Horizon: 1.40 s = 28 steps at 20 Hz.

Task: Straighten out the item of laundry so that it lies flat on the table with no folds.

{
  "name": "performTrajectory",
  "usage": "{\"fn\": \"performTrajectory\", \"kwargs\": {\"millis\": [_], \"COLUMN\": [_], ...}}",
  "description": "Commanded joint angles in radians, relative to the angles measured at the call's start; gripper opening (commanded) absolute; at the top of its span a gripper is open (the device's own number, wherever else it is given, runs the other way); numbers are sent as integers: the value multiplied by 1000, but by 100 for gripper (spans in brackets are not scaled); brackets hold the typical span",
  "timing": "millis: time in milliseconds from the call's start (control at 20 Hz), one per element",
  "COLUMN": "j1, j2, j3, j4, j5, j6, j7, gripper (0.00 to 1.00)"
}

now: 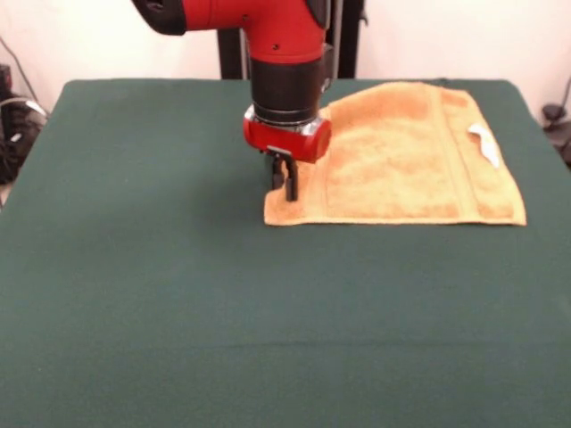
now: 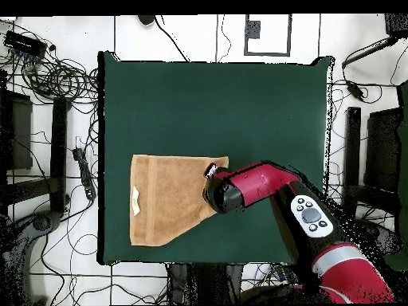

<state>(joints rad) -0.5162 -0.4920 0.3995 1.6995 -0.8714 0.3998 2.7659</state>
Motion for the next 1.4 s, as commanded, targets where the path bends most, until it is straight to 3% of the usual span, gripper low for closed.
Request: {"fn": "performTrajectory", "kwargs": {"millis": [50,650,1400], "j1": [-8,-56,-69], "j2": [31,-23,-19], "j3": [155,224,269], "j4": [-118,-173,-251], "j5": [-42,35,65], "j6": [144,331,425], "j7": [-468,-686,-858], "gripper": [0,0,0]}}
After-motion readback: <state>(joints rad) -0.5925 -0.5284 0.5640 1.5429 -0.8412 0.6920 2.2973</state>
